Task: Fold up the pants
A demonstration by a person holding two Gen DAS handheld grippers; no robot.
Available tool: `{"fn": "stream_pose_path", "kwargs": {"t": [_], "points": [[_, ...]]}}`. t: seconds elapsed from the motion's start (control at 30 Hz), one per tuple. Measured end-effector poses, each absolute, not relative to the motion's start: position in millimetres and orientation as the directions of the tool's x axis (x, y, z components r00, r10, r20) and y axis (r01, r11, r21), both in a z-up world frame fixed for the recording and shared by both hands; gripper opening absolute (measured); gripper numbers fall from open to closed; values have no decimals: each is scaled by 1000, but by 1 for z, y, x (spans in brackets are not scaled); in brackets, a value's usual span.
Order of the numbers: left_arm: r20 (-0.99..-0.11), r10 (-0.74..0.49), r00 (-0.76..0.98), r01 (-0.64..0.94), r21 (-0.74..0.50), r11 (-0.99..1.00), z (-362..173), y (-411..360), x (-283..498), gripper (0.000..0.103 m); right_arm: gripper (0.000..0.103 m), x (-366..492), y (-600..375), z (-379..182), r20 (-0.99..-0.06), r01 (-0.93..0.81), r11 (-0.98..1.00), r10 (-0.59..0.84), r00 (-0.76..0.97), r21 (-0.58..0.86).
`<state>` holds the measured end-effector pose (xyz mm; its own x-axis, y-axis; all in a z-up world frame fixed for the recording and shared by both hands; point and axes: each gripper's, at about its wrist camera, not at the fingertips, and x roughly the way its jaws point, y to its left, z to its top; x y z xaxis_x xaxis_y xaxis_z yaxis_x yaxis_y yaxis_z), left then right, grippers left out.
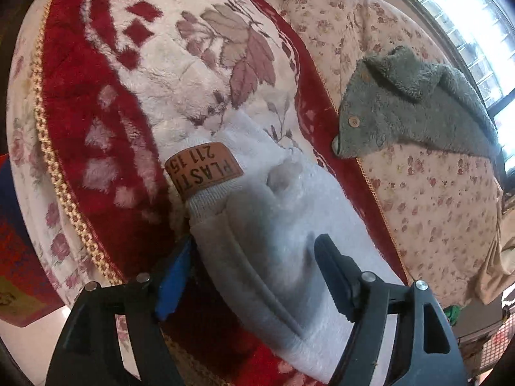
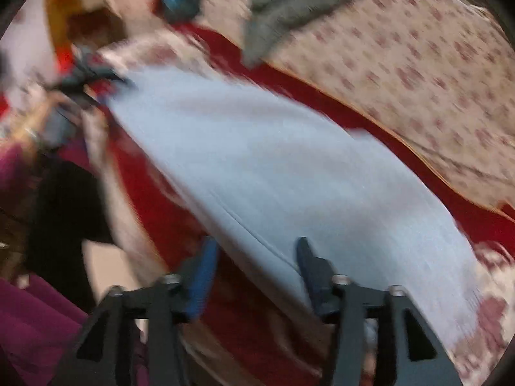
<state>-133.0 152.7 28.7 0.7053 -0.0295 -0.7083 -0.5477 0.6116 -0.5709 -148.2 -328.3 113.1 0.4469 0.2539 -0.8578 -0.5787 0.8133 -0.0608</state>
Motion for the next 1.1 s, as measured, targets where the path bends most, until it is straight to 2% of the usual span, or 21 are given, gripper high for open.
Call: {"fn": "stream_pose_path", "kwargs": {"t": [0.17,0.33,0.4,0.5,0.53,0.57,0.6,0.63,0.67,0.73,0.83,1.1], "points": [[-714,-31,699,-553,-568,609,20,160,-131,74,71,-78,-225,104,-831,-680,733,399,388,34],[-743,27,669,-564,-484,670,23,160,-128,74,71,24,-105,64,-839,-705,702,441,319,101],[-741,43,671,-556,-463,690,24,159,-126,74,72,58,-70,41,-858,-711,693,433,278,119],[-743,49,667,-536,-433,725,25,157,-119,72,72,90,-31,-4,-912,-739,673,325,249,38],[-746,56,664,-529,-415,741,27,155,-117,65,69,94,-29,-15,-924,-744,669,285,256,0],[-746,68,663,-523,-396,754,29,152,-115,61,38,94,-27,-24,-934,-750,661,251,256,-27],[-741,72,668,-515,-390,763,32,150,-115,55,22,93,-29,-27,-938,-756,654,241,251,-34],[-731,66,679,-503,-398,767,35,148,-116,48,14,90,-34,-23,-932,-760,648,251,262,-39],[-722,56,689,-494,-411,766,38,146,-117,45,9,86,-39,-15,-925,-769,637,265,272,-43],[-690,30,723,-476,-466,746,42,143,-120,38,9,80,-48,4,-911,-779,625,294,290,-47],[-674,-13,739,-478,-538,695,38,140,-122,38,8,81,-55,25,-903,-788,612,298,309,-68],[-689,63,722,-479,-432,764,55,113,-128,38,8,57,-47,31,-888,-820,505,200,413,-268]]}}
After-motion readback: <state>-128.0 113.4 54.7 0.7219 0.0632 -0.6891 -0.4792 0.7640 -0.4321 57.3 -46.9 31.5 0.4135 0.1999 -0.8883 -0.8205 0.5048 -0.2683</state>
